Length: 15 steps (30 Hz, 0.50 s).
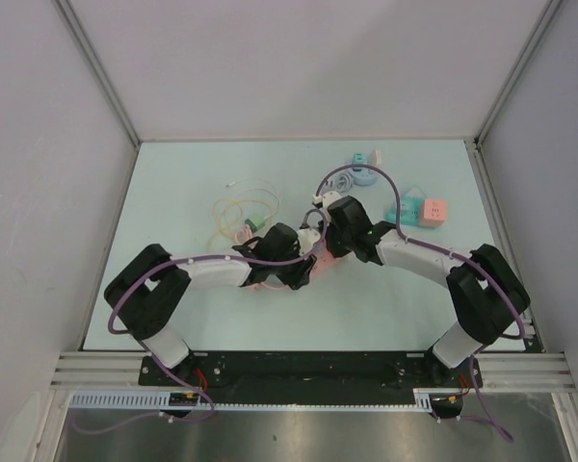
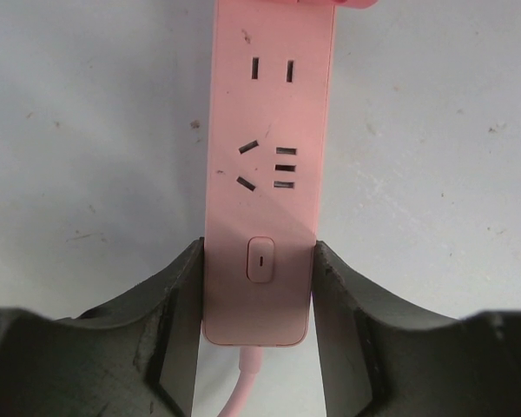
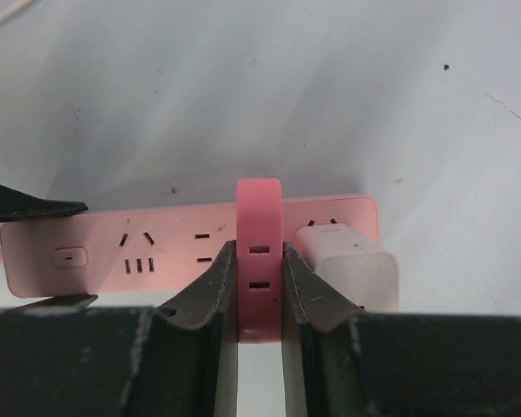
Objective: Insert the plug
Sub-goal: Insert the plug into the socket.
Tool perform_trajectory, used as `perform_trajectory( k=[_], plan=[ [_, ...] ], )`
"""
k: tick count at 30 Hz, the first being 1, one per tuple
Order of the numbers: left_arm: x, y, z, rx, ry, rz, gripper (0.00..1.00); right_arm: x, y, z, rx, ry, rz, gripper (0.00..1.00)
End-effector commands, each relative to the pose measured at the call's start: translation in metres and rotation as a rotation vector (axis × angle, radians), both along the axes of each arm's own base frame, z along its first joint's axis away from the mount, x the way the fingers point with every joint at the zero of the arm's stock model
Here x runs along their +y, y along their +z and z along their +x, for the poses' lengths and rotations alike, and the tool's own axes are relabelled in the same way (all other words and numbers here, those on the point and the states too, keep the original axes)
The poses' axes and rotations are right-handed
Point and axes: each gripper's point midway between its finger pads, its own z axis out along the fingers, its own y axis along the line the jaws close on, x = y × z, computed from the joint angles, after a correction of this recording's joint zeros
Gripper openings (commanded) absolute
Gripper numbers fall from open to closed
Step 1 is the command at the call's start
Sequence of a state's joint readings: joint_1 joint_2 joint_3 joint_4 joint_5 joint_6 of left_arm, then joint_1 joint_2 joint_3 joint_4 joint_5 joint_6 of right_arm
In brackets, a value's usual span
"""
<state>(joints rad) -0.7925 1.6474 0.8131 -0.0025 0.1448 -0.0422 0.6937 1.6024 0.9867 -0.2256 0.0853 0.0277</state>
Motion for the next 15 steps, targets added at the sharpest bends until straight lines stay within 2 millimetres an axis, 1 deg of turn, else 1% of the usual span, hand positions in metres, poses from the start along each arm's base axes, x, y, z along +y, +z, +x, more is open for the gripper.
perform_trajectory(
  k=[1, 4, 6, 12, 15],
  plan=[
    [0.062, -0.014, 0.017, 0.045, 0.247, 0.122, 0.49, -0.028, -0.064, -0.067, 0.25, 0.114, -0.241, 0.0],
    [0.063, -0.014, 0.017, 0.065, 0.265, 0.095, 0.49, -0.024, -0.066, -0.072, 0.255, 0.13, -0.258, 0.0],
    [0.059, -0.011, 0.016, 0.084, 0.265, 0.059, 0.49, -0.023, -0.069, -0.078, 0.28, 0.129, -0.258, 0.0],
    [0.059, -0.014, 0.012, 0.108, 0.269, 0.037, 0.49, -0.043, -0.088, -0.093, 0.351, 0.121, -0.342, 0.0],
    [0.06, -0.014, 0.012, 0.108, 0.27, 0.031, 0.49, -0.041, -0.092, -0.098, 0.375, 0.133, -0.333, 0.0]
  ],
)
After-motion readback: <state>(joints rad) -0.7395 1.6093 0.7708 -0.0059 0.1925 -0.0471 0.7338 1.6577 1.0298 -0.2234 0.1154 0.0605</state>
